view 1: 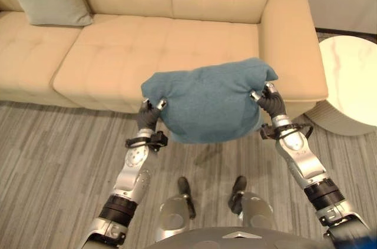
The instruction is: Pick up all the scattered cushions and arrange them neatly on the sofa.
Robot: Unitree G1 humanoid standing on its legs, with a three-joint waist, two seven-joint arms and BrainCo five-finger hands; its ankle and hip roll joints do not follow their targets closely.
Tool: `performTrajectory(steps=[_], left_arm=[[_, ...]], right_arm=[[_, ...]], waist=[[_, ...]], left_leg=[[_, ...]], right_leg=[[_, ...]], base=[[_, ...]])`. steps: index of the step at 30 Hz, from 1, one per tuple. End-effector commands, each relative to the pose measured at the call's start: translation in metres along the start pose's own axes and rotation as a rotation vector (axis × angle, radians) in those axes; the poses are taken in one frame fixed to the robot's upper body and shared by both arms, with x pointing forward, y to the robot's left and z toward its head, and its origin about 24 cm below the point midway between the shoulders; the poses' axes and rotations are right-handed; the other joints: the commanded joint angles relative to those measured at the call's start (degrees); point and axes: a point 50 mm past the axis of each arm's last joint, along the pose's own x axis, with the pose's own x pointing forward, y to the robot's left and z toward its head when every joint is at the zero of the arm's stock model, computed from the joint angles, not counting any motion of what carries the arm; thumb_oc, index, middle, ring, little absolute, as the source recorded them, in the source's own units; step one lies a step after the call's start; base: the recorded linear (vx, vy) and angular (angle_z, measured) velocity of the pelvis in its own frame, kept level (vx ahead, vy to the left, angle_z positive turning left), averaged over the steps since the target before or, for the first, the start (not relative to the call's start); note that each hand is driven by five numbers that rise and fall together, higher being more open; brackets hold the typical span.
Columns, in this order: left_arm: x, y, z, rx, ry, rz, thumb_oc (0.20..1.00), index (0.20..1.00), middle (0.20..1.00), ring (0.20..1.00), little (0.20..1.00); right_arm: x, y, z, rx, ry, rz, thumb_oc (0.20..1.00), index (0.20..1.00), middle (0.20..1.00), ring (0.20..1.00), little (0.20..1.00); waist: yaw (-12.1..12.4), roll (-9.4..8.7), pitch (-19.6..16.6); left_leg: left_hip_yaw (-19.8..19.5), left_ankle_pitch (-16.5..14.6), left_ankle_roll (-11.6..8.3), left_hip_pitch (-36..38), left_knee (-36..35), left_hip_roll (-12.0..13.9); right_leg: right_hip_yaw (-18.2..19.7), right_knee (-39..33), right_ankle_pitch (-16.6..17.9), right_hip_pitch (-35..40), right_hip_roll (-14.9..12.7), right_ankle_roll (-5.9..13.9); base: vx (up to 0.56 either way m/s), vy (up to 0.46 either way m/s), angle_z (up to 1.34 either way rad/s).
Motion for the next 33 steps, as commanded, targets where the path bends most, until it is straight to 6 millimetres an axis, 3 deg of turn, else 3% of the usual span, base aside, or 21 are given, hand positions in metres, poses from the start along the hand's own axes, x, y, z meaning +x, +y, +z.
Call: performTrajectory(steps=[1,4,7,9,13,15,16,17,20,23,25,28,30,33], left_arm=[[0.002,-0.026,0.039,-0.049,-0.207,-0.126,0.200,0.200,0.200,0.200,0.200],[0.001,-0.030,0.040,-0.046,-0.214,-0.147,0.200,0.200,0.200,0.200,0.200],[0.004,-0.038,0.042,-0.056,-0.221,-0.171,0.200,0.200,0.200,0.200,0.200],[0.005,-0.041,0.041,-0.051,-0.221,-0.187,0.200,0.200,0.200,0.200,0.200],[0.009,-0.044,0.042,-0.043,-0.221,-0.211,0.200,0.200,0.200,0.200,0.200],[0.007,-0.050,0.037,-0.054,-0.203,-0.247,0.200,0.200,0.200,0.200,0.200],[0.006,-0.053,0.034,-0.074,-0.196,-0.257,0.200,0.200,0.200,0.200,0.200],[0.004,-0.057,0.031,-0.093,-0.185,-0.278,0.200,0.200,0.200,0.200,0.200],[0.002,-0.062,0.028,-0.121,-0.164,-0.305,0.200,0.200,0.200,0.200,0.200],[0.002,-0.062,0.028,-0.115,-0.158,-0.313,0.200,0.200,0.200,0.200,0.200],[0.002,-0.061,0.027,-0.088,-0.150,-0.318,0.200,0.200,0.200,0.200,0.200],[0.001,-0.059,0.028,-0.094,-0.156,-0.307,0.200,0.200,0.200,0.200,0.200],[0.000,-0.060,0.030,-0.097,-0.167,-0.322,0.200,0.200,0.200,0.200,0.200],[0.000,-0.059,0.033,-0.088,-0.180,-0.323,0.200,0.200,0.200,0.200,0.200]], right_arm=[[0.011,0.019,0.044,0.102,-0.236,0.072,0.200,0.200,0.200,0.200,0.200],[0.011,0.022,0.044,0.124,-0.237,0.075,0.200,0.200,0.200,0.200,0.200],[0.015,0.019,0.046,0.127,-0.243,0.069,0.200,0.200,0.200,0.200,0.200],[0.016,0.018,0.048,0.131,-0.251,0.074,0.200,0.200,0.200,0.200,0.200],[0.017,0.015,0.051,0.124,-0.257,0.090,0.200,0.200,0.200,0.200,0.200],[0.014,0.012,0.049,0.116,-0.251,0.094,0.200,0.200,0.200,0.200,0.200],[0.013,0.010,0.048,0.113,-0.250,0.097,0.200,0.200,0.200,0.200,0.200],[0.012,0.007,0.048,0.109,-0.247,0.094,0.200,0.200,0.200,0.200,0.200],[0.007,-0.002,0.045,0.118,-0.236,0.072,0.200,0.200,0.200,0.200,0.200],[0.004,-0.003,0.043,0.130,-0.230,0.061,0.200,0.200,0.200,0.200,0.200],[0.004,-0.002,0.040,0.129,-0.221,0.053,0.200,0.200,0.200,0.200,0.200],[0.004,0.000,0.040,0.146,-0.224,0.044,0.200,0.200,0.200,0.200,0.200],[0.003,-0.001,0.039,0.155,-0.226,0.037,0.200,0.200,0.200,0.200,0.200],[0.006,0.003,0.042,0.159,-0.239,0.046,0.200,0.200,0.200,0.200,0.200]], waist=[[0.72,-1.67,-2.16],[0.29,-1.30,-2.11],[-1.13,-0.96,-2.28],[-1.58,-1.34,-2.69],[-3.03,-1.92,-3.06],[-3.62,-2.71,-4.30],[-3.98,-2.78,-4.44],[-4.65,-3.08,-4.92],[-5.44,-4.02,-4.29],[-5.17,-4.34,-4.25],[-4.12,-4.40,-4.85],[-3.03,-4.31,-4.73],[-3.32,-4.43,-5.06],[-2.84,-4.20,-5.05]], left_leg=[[-1.84,0.89,0.01,0.61,-1.89,-2.23],[-2.62,-0.01,1.00,2.14,-2.53,-3.16],[-4.89,0.57,0.53,3.09,-4.32,-4.04],[-5.86,0.62,0.08,3.45,-5.15,-4.77],[-7.81,-0.16,-0.54,5.17,-5.86,-6.01],[-8.21,-2.14,-0.78,5.88,-4.27,-7.36],[-8.48,-3.18,-1.13,5.68,-1.90,-7.83],[-7.29,-5.35,-2.21,4.21,4.27,-7.51],[-4.23,-3.84,-6.19,0.29,16.09,-3.64],[-3.83,-4.24,-5.62,-1.07,14.03,-1.89],[-6.94,-1.18,-4.71,-3.38,7.08,-1.51],[-9.55,3.32,-5.13,-4.39,1.32,-1.05],[-8.15,2.89,-4.60,-2.75,-0.46,-1.31],[-9.16,2.16,-3.41,-1.00,-1.11,-3.17]], right_leg=[[2.97,9.69,0.64,2.83,-1.52,6.77],[6.45,13.94,1.62,0.27,-1.44,7.34],[12.22,9.38,-0.12,-3.18,3.74,5.95],[13.01,3.63,0.46,-4.57,4.61,5.54],[12.70,-1.19,3.17,-5.78,5.59,6.13],[13.29,-4.03,2.87,-1.78,6.59,5.62],[13.95,-3.21,2.43,-1.54,7.17,5.05],[11.88,-4.19,1.78,0.91,6.70,4.34],[8.47,-6.25,0.43,5.58,6.55,2.61],[7.80,-7.10,-0.32,6.67,6.50,2.57],[9.06,-8.33,-0.62,7.80,7.61,3.05],[10.91,-7.91,-1.41,8.58,8.72,3.20],[11.06,-6.71,-2.15,8.66,8.71,3.39],[12.30,-3.90,-2.08,8.05,8.15,4.13]], base=[[0.07,0.235,-0.02],[0.07,0.164,-0.03],[0.09,0.052,0.03],[0.12,-0.019,0.21],[0.21,-0.039,0.51],[0.32,-0.058,0.75],[0.33,-0.091,0.57],[0.34,-0.116,0.62],[0.24,-0.138,0.85],[0.12,-0.052,0.35],[0.21,0.023,0.13],[0.16,0.056,-0.17],[0.24,0.133,-0.29],[0.14,0.136,-0.59]])
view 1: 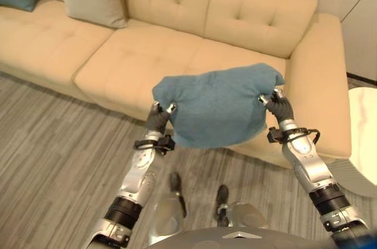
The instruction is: Pick up all the scattered cushions and arrange them neatly on the sofa.
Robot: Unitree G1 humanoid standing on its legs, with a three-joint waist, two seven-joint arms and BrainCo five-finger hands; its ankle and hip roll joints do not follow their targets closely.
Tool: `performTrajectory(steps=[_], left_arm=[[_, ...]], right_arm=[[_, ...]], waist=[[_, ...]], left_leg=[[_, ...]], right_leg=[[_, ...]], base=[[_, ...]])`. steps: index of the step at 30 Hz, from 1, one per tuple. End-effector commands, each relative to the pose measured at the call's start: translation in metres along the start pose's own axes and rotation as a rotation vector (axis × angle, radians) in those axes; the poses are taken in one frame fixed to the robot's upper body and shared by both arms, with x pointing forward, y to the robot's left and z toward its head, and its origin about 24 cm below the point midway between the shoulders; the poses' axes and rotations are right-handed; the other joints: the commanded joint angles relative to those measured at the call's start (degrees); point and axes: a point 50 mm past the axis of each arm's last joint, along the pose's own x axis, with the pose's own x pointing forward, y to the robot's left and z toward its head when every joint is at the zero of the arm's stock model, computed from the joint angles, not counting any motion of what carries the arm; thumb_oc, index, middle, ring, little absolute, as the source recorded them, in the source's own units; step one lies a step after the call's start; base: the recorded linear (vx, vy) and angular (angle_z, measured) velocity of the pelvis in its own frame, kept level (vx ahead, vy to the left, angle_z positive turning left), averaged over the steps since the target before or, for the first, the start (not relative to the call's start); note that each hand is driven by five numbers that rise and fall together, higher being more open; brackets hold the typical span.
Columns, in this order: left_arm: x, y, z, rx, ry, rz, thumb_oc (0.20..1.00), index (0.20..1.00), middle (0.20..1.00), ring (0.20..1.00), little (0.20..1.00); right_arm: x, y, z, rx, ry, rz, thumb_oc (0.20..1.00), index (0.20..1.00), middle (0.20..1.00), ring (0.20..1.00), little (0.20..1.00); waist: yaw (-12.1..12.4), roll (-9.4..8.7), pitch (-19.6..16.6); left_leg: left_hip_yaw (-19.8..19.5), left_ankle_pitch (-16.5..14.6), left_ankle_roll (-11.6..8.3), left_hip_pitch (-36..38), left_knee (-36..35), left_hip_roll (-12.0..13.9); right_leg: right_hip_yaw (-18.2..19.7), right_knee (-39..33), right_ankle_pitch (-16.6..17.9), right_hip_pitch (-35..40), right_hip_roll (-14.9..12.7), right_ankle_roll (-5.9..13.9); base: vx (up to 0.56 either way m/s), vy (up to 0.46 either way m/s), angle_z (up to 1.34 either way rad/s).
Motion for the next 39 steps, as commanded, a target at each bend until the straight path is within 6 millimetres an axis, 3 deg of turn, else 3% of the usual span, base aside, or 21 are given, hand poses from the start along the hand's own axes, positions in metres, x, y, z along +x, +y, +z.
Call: performTrajectory(steps=[1,2,6,9,10,12,13,15,16,18,20,22,23,26,27,29,31,34,36,37,39], left_arm=[[0.006,-0.043,0.044,-0.046,-0.233,-0.234,0.200,0.200,0.200,0.200,0.200],[0.005,-0.041,0.046,-0.035,-0.240,-0.228,0.200,0.200,0.200,0.200,0.200],[0.003,-0.038,0.052,-0.002,-0.266,-0.227,0.200,0.200,0.200,0.200,0.200],[0.001,-0.036,0.052,0.000,-0.266,-0.219,0.200,0.200,0.200,0.200,0.200],[-0.001,-0.035,0.051,-0.010,-0.264,-0.214,0.200,0.200,0.200,0.200,0.200],[-0.002,-0.034,0.050,-0.018,-0.260,-0.212,0.200,0.200,0.200,0.200,0.200],[-0.003,-0.032,0.050,-0.019,-0.258,-0.205,0.200,0.200,0.200,0.200,0.200],[-0.004,-0.031,0.047,-0.016,-0.247,-0.208,0.200,0.200,0.200,0.200,0.200],[-0.004,-0.033,0.044,-0.020,-0.233,-0.217,0.200,0.200,0.200,0.200,0.200],[-0.003,-0.037,0.044,-0.033,-0.243,-0.234,0.200,0.200,0.200,0.200,0.200],[-0.002,-0.043,0.042,-0.059,-0.228,-0.266,0.200,0.200,0.200,0.200,0.200],[0.001,-0.049,0.042,-0.073,-0.225,-0.289,0.200,0.200,0.200,0.200,0.200],[0.001,-0.049,0.042,-0.072,-0.221,-0.291,0.200,0.200,0.200,0.200,0.200],[0.001,-0.048,0.041,-0.059,-0.211,-0.284,0.200,0.200,0.200,0.200,0.200],[0.001,-0.047,0.040,-0.054,-0.211,-0.278,0.200,0.200,0.200,0.200,0.200],[0.001,-0.046,0.042,-0.051,-0.219,-0.262,0.200,0.200,0.200,0.200,0.200],[0.001,-0.045,0.045,-0.057,-0.231,-0.260,0.200,0.200,0.200,0.200,0.200],[0.002,-0.049,0.047,-0.044,-0.241,-0.275,0.200,0.200,0.200,0.200,0.200],[0.002,-0.046,0.051,-0.034,-0.254,-0.270,0.200,0.200,0.200,0.200,0.200],[0.002,-0.044,0.054,-0.023,-0.271,-0.258,0.200,0.200,0.200,0.200,0.200],[0.002,-0.042,0.057,-0.010,-0.282,-0.249,0.200,0.200,0.200,0.200,0.200]], right_arm=[[0.014,0.029,0.054,0.107,-0.294,0.119,0.200,0.200,0.200,0.200,0.200],[0.016,0.035,0.056,0.101,-0.301,0.130,0.200,0.200,0.200,0.200,0.200],[0.019,0.038,0.059,0.103,-0.316,0.129,0.200,0.200,0.200,0.200,0.200],[0.019,0.041,0.058,0.107,-0.310,0.139,0.200,0.200,0.200,0.200,0.200],[0.021,0.042,0.057,0.095,-0.300,0.150,0.200,0.200,0.200,0.200,0.200],[0.024,0.044,0.061,0.099,-0.313,0.167,0.200,0.200,0.200,0.200,0.200],[0.025,0.044,0.064,0.087,-0.325,0.172,0.200,0.200,0.200,0.200,0.200],[0.022,0.043,0.062,0.085,-0.318,0.170,0.200,0.200,0.200,0.200,0.200],[0.020,0.040,0.061,0.078,-0.318,0.165,0.200,0.200,0.200,0.200,0.200],[0.020,0.035,0.060,0.073,-0.313,0.151,0.200,0.200,0.200,0.200,0.200],[0.017,0.025,0.060,0.074,-0.314,0.119,0.200,0.200,0.200,0.200,0.200],[0.016,0.019,0.058,0.074,-0.306,0.099,0.200,0.200,0.200,0.200,0.200],[0.015,0.018,0.058,0.079,-0.302,0.095,0.200,0.200,0.200,0.200,0.200],[0.013,0.018,0.054,0.086,-0.292,0.090,0.200,0.200,0.200,0.200,0.200],[0.013,0.018,0.054,0.086,-0.291,0.091,0.200,0.200,0.200,0.200,0.200],[0.012,0.020,0.052,0.085,-0.283,0.088,0.200,0.200,0.200,0.200,0.200],[0.011,0.017,0.052,0.073,-0.281,0.080,0.200,0.200,0.200,0.200,0.200],[0.015,0.017,0.058,0.060,-0.308,0.067,0.200,0.200,0.200,0.200,0.200],[0.018,0.021,0.061,0.049,-0.317,0.076,0.200,0.200,0.200,0.200,0.200],[0.021,0.027,0.064,0.042,-0.327,0.092,0.200,0.200,0.200,0.200,0.200],[0.024,0.030,0.067,0.040,-0.338,0.101,0.200,0.200,0.200,0.200,0.200]], waist=[[1.07,-1.33,-4.15],[1.37,-0.65,-4.15],[1.52,0.30,-4.24],[1.69,0.73,-4.44],[1.63,1.02,-4.90],[1.61,1.38,-5.23],[1.24,1.54,-5.23],[0.29,1.15,-5.34],[-0.17,0.58,-5.70],[-0.01,-0.06,-6.45],[-1.01,-1.08,-6.66],[-1.09,-1.54,-5.93],[-0.87,-1.58,-5.69],[-0.32,-2.01,-5.68],[-0.07,-2.13,-5.77],[0.74,-2.15,-5.49],[1.10,-2.10,-5.47],[1.23,-1.54,-5.87],[1.48,-0.95,-5.75],[1.84,-0.47,-5.70],[1.88,0.23,-5.37]], left_leg=[[0.99,-1.53,-1.82,3.86,0.02,-3.41],[2.39,-2.51,-0.34,5.48,-0.30,-4.17],[4.35,-4.00,1.67,8.51,-1.48,-5.38],[5.39,-4.74,2.01,9.95,-2.24,-5.99],[6.14,-5.02,1.82,11.23,-3.66,-6.20],[7.00,-4.92,1.29,12.25,-5.30,-6.01],[7.42,-5.32,0.64,13.47,-6.14,-5.89],[6.69,-5.72,0.50,13.50,-5.30,-5.91],[6.35,-6.55,0.31,13.96,-4.96,-6.36],[6.63,-7.45,-0.66,13.43,-3.01,-6.88],[8.09,-8.43,-2.88,10.75,4.97,-5.63],[8.42,-6.46,-6.12,7.96,14.76,-2.17],[8.19,-5.87,-6.25,7.47,15.08,-1.58],[6.90,-7.17,-4.52,5.29,10.43,-1.34],[6.35,-6.23,-4.26,4.49,8.92,-1.14],[4.11,-1.54,-4.78,1.51,4.85,0.70],[4.73,1.33,-5.36,2.22,0.52,2.41],[3.38,0.77,-4.16,5.63,-2.11,-0.08],[4.98,-0.64,-2.66,7.56,-2.90,-1.26],[6.19,-1.52,-1.01,9.18,-3.68,-2.42],[6.61,-2.04,-0.01,10.49,-4.28,-2.81]], right_leg=[[3.33,5.88,1.69,-1.37,-2.64,5.64],[3.21,10.09,2.76,-2.56,-4.20,7.08],[1.85,18.21,4.73,-5.36,-6.34,8.46],[0.13,19.05,5.49,-6.32,-7.50,8.75],[-1.37,16.31,5.48,-7.41,-7.79,8.42],[-3.61,11.53,5.73,-8.79,-7.57,7.81],[-6.24,7.02,7.47,-11.31,-7.86,8.14],[-3.37,5.59,8.01,-10.83,-7.53,8.51],[-0.60,3.09,7.41,-9.00,-5.88,8.18],[-1.51,0.62,7.71,-6.83,-5.21,7.69],[-2.98,-1.21,6.93,-4.27,-5.19,6.57],[-5.37,-2.21,5.70,-1.27,-5.04,4.89],[-5.49,-2.33,5.11,-0.77,-4.77,4.56],[-4.87,-3.29,4.60,0.47,-4.52,4.98],[-4.43,-3.42,4.55,0.77,-4.28,5.14],[-2.75,-3.27,3.90,1.44,-3.66,5.38],[-2.02,-2.81,2.66,2.55,-3.09,5.25],[-0.64,1.43,2.19,1.92,-3.87,5.93],[-0.36,5.64,2.88,0.48,-5.76,7.22],[-0.21,10.98,5.28,-1.81,-7.93,9.00],[-0.62,15.67,6.57,-3.68,-8.95,9.59]], base=[[0.20,0.301,-0.45],[0.19,0.278,-0.31],[0.14,0.206,-0.48],[0.13,0.134,-0.17],[0.13,0.042,-0.28],[0.18,-0.017,-0.55],[0.20,-0.098,-0.65],[0.20,-0.114,-0.42],[0.21,-0.108,0.23],[0.19,-0.121,0.43],[0.15,-0.149,0.25],[0.16,-0.148,0.57],[0.15,-0.089,0.48],[0.13,0.006,-0.06],[0.14,0.038,-0.08],[0.14,0.069,-0.20],[0.25,0.159,-0.61],[0.19,0.213,-0.39],[0.10,0.287,-0.33],[0.10,0.317,-0.53],[0.08,0.235,-0.57]])
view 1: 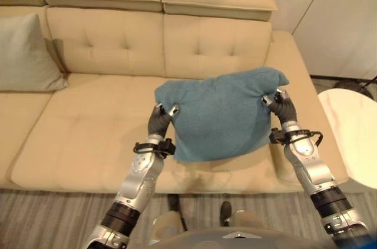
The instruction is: Pick up all the scattered cushions and arrange them neatly on the sofa.
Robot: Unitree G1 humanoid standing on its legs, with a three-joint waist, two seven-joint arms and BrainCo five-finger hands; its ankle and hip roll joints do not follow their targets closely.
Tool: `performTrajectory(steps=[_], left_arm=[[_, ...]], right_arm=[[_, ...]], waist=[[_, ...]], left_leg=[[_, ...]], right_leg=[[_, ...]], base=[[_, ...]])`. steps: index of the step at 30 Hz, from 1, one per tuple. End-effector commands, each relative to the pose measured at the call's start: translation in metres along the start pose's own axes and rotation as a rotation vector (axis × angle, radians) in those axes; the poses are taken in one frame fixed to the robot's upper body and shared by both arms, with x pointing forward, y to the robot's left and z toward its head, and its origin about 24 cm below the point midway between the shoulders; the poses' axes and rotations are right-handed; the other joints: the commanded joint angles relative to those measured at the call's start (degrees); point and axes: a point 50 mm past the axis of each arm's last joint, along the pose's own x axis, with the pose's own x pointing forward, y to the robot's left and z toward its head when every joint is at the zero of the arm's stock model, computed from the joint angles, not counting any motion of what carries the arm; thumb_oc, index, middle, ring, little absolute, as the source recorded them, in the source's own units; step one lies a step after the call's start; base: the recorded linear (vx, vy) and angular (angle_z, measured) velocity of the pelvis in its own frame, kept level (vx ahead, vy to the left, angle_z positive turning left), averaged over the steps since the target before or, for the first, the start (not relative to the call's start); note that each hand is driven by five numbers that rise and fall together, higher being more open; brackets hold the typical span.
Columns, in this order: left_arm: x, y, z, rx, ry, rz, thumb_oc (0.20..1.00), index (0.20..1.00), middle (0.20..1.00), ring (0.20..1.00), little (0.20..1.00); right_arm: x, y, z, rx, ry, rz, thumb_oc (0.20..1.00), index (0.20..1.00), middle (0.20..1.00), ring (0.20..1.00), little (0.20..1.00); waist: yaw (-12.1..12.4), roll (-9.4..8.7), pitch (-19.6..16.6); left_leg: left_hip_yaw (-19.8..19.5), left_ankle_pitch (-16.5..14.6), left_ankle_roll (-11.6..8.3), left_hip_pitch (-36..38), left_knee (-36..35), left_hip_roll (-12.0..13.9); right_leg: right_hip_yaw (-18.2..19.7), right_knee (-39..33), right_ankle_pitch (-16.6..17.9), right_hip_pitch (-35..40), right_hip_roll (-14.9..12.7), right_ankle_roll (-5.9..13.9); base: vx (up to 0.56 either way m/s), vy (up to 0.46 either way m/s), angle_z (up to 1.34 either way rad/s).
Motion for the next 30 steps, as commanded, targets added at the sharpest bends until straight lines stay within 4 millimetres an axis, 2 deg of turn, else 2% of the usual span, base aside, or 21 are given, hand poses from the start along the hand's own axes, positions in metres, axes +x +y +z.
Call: performTrajectory(steps=[1,3,4,5,6,7,8,10,14,20,25,30], left_arm=[[0.012,-0.036,0.053,-0.005,-0.282,-0.182,0.200,0.200,0.200,0.200,0.200],[0.012,-0.033,0.054,0.002,-0.288,-0.170,0.200,0.200,0.200,0.200,0.200],[0.013,-0.029,0.059,0.013,-0.312,-0.153,0.200,0.200,0.200,0.200,0.200],[0.015,-0.028,0.061,0.015,-0.322,-0.134,0.200,0.200,0.200,0.200,0.200],[0.016,-0.028,0.062,0.016,-0.322,-0.134,0.200,0.200,0.200,0.200,0.200],[0.015,-0.025,0.064,0.030,-0.334,-0.128,0.200,0.200,0.200,0.200,0.200],[0.017,-0.025,0.064,0.037,-0.334,-0.124,0.200,0.200,0.200,0.200,0.200],[0.020,-0.025,0.067,0.036,-0.354,-0.113,0.200,0.200,0.200,0.200,0.200],[0.024,-0.027,0.070,0.055,-0.368,-0.108,0.200,0.200,0.200,0.200,0.200],[0.044,-0.029,0.082,0.067,-0.397,-0.064,0.200,0.200,0.200,0.200,0.200],[0.071,-0.038,0.107,0.107,-0.463,-0.047,0.200,0.200,0.200,0.200,0.200],[0.093,-0.053,0.139,0.131,-0.538,-0.069,0.200,0.200,0.200,0.200,0.200]], right_arm=[[0.023,0.034,0.060,0.061,-0.307,0.117,0.200,0.200,0.200,0.200,0.200],[0.023,0.034,0.060,0.061,-0.306,0.119,0.200,0.200,0.200,0.200,0.200],[0.026,0.037,0.063,0.059,-0.314,0.129,0.200,0.200,0.200,0.200,0.200],[0.027,0.038,0.064,0.055,-0.316,0.134,0.200,0.200,0.200,0.200,0.200],[0.027,0.038,0.064,0.055,-0.317,0.135,0.200,0.200,0.200,0.200,0.200],[0.026,0.038,0.063,0.060,-0.314,0.139,0.200,0.200,0.200,0.200,0.200],[0.025,0.040,0.066,0.060,-0.324,0.152,0.200,0.200,0.200,0.200,0.200],[0.028,0.042,0.068,0.030,-0.329,0.167,0.200,0.200,0.200,0.200,0.200],[0.031,0.039,0.073,0.010,-0.345,0.163,0.200,0.200,0.200,0.200,0.200],[0.043,0.047,0.092,-0.027,-0.405,0.180,0.200,0.200,0.200,0.200,0.200],[0.062,0.053,0.113,-0.065,-0.454,0.169,0.200,0.200,0.200,0.200,0.200],[0.082,0.055,0.146,-0.165,-0.536,0.141,0.200,0.200,0.200,0.200,0.200]], waist=[[1.52,0.15,-1.89],[1.40,0.33,-2.12],[1.60,0.61,-2.59],[1.60,0.45,-2.62],[1.49,0.55,-2.58],[1.07,0.06,-2.88],[1.14,-0.07,-3.56],[1.61,-0.25,-4.79],[1.42,-0.12,-5.86],[1.51,0.12,-6.55],[1.31,0.20,-5.04],[1.45,0.53,-2.49]], left_leg=[[-1.21,-5.72,-2.48,2.44,4.69,-0.03],[-0.94,-6.04,-2.35,3.22,4.20,-0.39],[-0.59,-6.36,-2.65,4.06,3.18,-0.50],[-0.34,-6.54,-3.07,4.15,2.93,-0.50],[-0.46,-6.57,-3.15,4.16,2.97,-0.35],[-0.78,-7.13,-3.30,4.29,4.04,-0.71],[-0.92,-6.92,-3.42,4.16,4.03,-0.70],[-0.48,-6.91,-3.70,4.77,3.10,-0.82],[-0.56,-6.62,-4.15,5.61,2.13,-0.68],[-0.40,-5.34,-5.34,6.86,-0.32,0.12],[-0.25,-3.94,-6.00,5.85,-1.52,0.67],[-0.73,-2.57,-6.41,2.11,-1.46,1.04]], right_leg=[[-2.12,8.42,7.20,-1.34,-2.07,5.73],[-1.93,8.17,7.41,-1.83,-2.49,5.53],[-3.30,4.37,7.83,-2.92,-3.99,5.03],[-4.43,0.11,7.60,-3.03,-4.12,4.63],[-4.65,-0.33,7.75,-2.73,-3.93,4.57],[-2.83,-2.03,8.94,-1.33,-3.69,5.21],[-1.70,-3.66,8.02,-0.72,-2.66,4.73],[-3.24,-5.69,7.82,0.58,-2.23,4.79],[-3.85,-8.26,6.67,2.95,-1.03,4.30],[-5.93,-13.18,5.84,6.63,0.51,3.98],[-6.51,-15.00,6.51,6.28,1.20,3.92],[-6.46,-15.74,7.53,3.54,1.43,3.91]], base=[[0.07,0.145,-0.28],[0.06,0.063,0.00],[0.06,-0.025,0.08],[0.07,-0.030,0.04],[0.09,-0.052,-0.22],[0.10,-0.039,-0.18],[0.15,-0.053,-0.01],[0.12,-0.041,0.23],[0.12,-0.061,-0.03],[0.07,-0.043,-0.03],[-0.03,-0.015,0.05],[-0.12,-0.014,0.08]])
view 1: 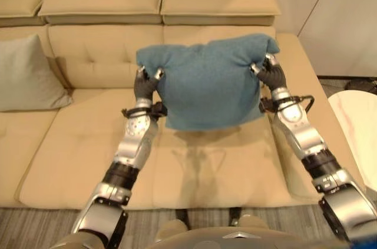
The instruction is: Pick up all the scattered cushions and arrange them neatly on the sofa.
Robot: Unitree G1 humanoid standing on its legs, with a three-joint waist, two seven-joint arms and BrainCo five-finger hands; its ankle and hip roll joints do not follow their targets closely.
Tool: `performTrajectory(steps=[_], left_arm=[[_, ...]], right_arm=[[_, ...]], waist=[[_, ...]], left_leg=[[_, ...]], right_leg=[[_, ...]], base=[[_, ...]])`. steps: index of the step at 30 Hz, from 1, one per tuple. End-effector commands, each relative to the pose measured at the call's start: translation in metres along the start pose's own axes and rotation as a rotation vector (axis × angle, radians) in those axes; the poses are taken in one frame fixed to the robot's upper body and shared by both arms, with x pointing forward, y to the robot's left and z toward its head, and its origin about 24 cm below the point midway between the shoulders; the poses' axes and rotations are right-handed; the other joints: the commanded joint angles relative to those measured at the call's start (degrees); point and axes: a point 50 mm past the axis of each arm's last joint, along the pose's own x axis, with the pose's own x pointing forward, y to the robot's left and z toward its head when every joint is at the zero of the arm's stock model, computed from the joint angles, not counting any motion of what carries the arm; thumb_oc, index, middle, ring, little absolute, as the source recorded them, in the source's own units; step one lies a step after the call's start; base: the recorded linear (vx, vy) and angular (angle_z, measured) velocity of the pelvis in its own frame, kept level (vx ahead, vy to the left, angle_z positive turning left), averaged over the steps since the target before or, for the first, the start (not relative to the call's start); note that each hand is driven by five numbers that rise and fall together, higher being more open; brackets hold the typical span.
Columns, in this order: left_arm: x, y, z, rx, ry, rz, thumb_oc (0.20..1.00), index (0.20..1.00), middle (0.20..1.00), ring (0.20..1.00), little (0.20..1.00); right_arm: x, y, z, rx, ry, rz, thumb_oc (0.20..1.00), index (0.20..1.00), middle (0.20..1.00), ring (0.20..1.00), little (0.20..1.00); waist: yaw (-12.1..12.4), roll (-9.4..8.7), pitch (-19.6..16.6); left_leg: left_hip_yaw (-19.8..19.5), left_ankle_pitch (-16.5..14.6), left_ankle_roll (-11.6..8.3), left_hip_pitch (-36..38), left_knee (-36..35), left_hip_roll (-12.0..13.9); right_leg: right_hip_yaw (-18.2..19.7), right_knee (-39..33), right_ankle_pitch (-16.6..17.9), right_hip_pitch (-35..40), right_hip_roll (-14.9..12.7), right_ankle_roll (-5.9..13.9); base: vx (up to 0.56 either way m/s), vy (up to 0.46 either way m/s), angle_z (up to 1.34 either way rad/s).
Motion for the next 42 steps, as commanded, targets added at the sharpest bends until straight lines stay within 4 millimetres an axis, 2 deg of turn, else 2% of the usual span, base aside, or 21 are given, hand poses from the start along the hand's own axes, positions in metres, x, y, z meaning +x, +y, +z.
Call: performTrajectory(steps=[1,3,4,5,6,13,17,23,29,30,31,40,42], left_arm=[[0.034,-0.057,0.076,-0.032,-0.325,-0.198,0.200,0.200,0.200,0.200,0.200],[0.039,-0.061,0.082,-0.026,-0.341,-0.205,0.200,0.200,0.200,0.200,0.200],[0.046,-0.066,0.091,-0.012,-0.360,-0.218,0.200,0.200,0.200,0.200,0.200],[0.053,-0.070,0.103,0.013,-0.394,-0.225,0.200,0.200,0.200,0.200,0.200],[0.055,-0.069,0.107,0.019,-0.404,-0.219,0.200,0.200,0.200,0.200,0.200],[0.062,-0.066,0.116,0.081,-0.439,-0.204,0.200,0.200,0.200,0.200,0.200],[0.070,-0.065,0.125,0.140,-0.462,-0.185,0.200,0.200,0.200,0.200,0.200],[0.072,-0.059,0.128,0.158,-0.474,-0.164,0.200,0.200,0.200,0.200,0.200],[0.082,-0.056,0.155,0.185,-0.532,-0.135,0.200,0.200,0.200,0.200,0.200],[0.086,-0.057,0.170,0.192,-0.569,-0.126,0.200,0.200,0.200,0.200,0.200],[0.087,-0.057,0.176,0.190,-0.583,-0.123,0.200,0.200,0.200,0.200,0.200],[0.092,-0.069,0.197,0.144,-0.618,-0.122,0.200,0.200,0.200,0.200,0.200],[0.092,-0.075,0.205,0.115,-0.635,-0.127,0.200,0.200,0.200,0.200,0.200]], right_arm=[[0.038,0.022,0.092,-0.032,-0.373,0.049,0.200,0.200,0.200,0.200,0.200],[0.043,0.021,0.099,-0.044,-0.389,0.042,0.200,0.200,0.200,0.200,0.200],[0.051,0.021,0.109,-0.068,-0.410,0.029,0.200,0.200,0.200,0.200,0.200],[0.058,0.021,0.110,-0.080,-0.399,0.017,0.200,0.200,0.200,0.200,0.200],[0.060,0.020,0.110,-0.085,-0.393,0.013,0.200,0.200,0.200,0.200,0.200],[0.066,0.025,0.105,-0.090,-0.358,0.022,0.200,0.200,0.200,0.200,0.200],[0.071,0.023,0.100,-0.152,-0.333,0.019,0.200,0.200,0.200,0.200,0.200],[0.075,0.019,0.099,-0.205,-0.324,0.005,0.200,0.200,0.200,0.200,0.200],[0.085,0.009,0.122,-0.236,-0.372,-0.028,0.200,0.200,0.200,0.200,0.200],[0.090,0.004,0.134,-0.251,-0.392,-0.049,0.200,0.200,0.200,0.200,0.200],[0.092,0.002,0.139,-0.255,-0.401,-0.055,0.200,0.200,0.200,0.200,0.200],[0.103,0.001,0.157,-0.264,-0.401,-0.070,0.200,0.200,0.200,0.200,0.200],[0.105,0.001,0.168,-0.269,-0.425,-0.079,0.200,0.200,0.200,0.200,0.200]], waist=[[1.23,-0.77,1.86],[1.27,-0.62,2.69],[1.35,-0.41,3.91],[1.65,-0.33,4.82],[1.81,-0.34,4.47],[2.23,-0.43,4.81],[2.28,-0.26,5.00],[2.57,-0.39,4.94],[2.95,-0.48,4.70],[3.21,-0.46,4.55],[3.33,-0.46,4.56],[4.14,-0.85,4.90],[4.38,-0.84,5.14]], left_leg=[[-0.17,-1.10,-4.02,-0.22,1.01,0.00],[-0.25,-0.83,-4.07,-1.73,1.39,0.03],[-0.46,-0.61,-4.24,-4.53,2.15,0.09],[-0.56,-0.04,-4.33,-7.70,2.66,0.08],[-0.61,0.19,-4.38,-9.08,2.74,0.11],[-0.38,2.23,-4.41,-14.39,1.50,0.43],[-1.32,3.81,-4.91,-19.32,0.88,0.73],[-1.84,4.04,-5.27,-21.39,0.70,0.88],[-2.31,4.01,-5.52,-21.49,0.48,0.86],[-2.58,3.98,-5.61,-21.63,0.30,0.80],[-2.72,3.99,-5.68,-21.66,0.22,0.83],[-3.52,4.07,-5.92,-21.81,0.03,0.71],[-3.80,4.12,-6.02,-22.05,-0.07,0.67]], right_leg=[[-1.45,3.44,-2.73,0.78,-1.54,5.23],[-1.33,3.54,-2.30,-0.66,-1.66,5.24],[-0.81,3.70,-1.51,-3.46,-1.74,5.49],[0.06,3.55,-0.20,-6.79,-1.74,5.73],[0.46,3.38,0.20,-8.13,-1.69,5.76],[1.77,2.64,2.16,-14.77,-1.42,5.85],[1.55,1.96,3.42,-19.51,-1.82,5.94],[1.69,1.38,3.90,-21.84,-1.82,6.16],[1.56,1.09,4.09,-21.94,-1.76,6.30],[1.42,1.00,4.10,-22.10,-1.72,6.44],[1.40,0.97,4.12,-22.15,-1.76,6.48],[0.75,0.84,4.28,-22.11,-1.73,6.66],[0.64,0.80,4.36,-22.32,-1.77,6.77]], base=[[-0.11,0.002,0.10],[-0.14,0.002,0.06],[-0.24,0.002,-0.01],[-0.20,-0.001,-0.04],[-0.11,0.004,-0.08],[-0.01,0.004,-0.07],[0.00,0.003,0.02],[0.05,-0.004,0.04],[0.04,-0.009,0.01],[0.03,-0.004,0.01],[0.04,-0.011,0.06],[0.01,-0.010,0.05],[0.01,0.000,0.04]])
